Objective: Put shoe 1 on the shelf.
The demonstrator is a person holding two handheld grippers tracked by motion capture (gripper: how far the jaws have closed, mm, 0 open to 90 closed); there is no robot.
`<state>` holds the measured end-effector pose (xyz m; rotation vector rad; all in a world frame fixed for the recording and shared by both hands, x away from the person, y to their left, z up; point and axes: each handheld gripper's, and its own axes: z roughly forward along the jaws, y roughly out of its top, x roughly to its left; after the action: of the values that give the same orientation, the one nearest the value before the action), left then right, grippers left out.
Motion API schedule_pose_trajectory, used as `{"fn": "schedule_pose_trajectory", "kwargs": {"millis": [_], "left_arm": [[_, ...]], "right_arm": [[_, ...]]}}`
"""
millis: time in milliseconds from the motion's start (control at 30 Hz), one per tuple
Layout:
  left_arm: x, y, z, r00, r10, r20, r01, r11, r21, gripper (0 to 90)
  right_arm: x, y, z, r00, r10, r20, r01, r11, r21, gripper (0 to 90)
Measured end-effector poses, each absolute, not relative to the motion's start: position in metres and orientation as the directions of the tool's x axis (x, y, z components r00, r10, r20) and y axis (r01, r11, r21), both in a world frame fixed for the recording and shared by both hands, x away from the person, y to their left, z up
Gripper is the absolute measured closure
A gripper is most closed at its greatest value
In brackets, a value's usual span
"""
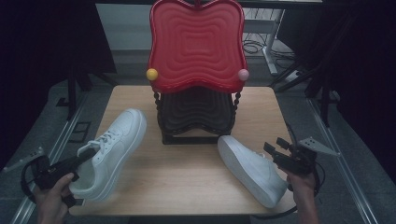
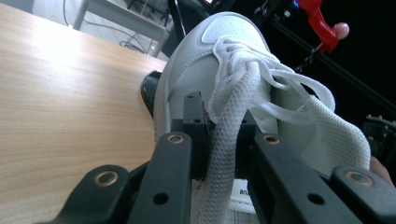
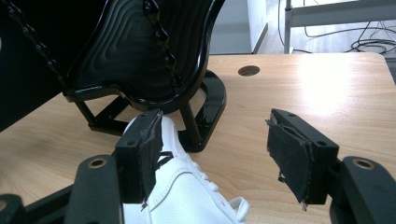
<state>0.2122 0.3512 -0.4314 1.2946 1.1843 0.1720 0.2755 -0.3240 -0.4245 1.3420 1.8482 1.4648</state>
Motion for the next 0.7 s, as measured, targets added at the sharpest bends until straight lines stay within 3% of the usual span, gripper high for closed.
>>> {"fn": "schedule_pose_trajectory", "kwargs": {"millis": [700], "left_arm": [[0.234, 0.360, -0.412, 0.439, 0.654, -0.616, 0.412, 0.463, 0.785, 81.4]], "right_arm": [[0.276, -0.323, -0.426, -0.442, 0.867, 0.229, 0.426, -0.022, 0.904, 35.5]]}}
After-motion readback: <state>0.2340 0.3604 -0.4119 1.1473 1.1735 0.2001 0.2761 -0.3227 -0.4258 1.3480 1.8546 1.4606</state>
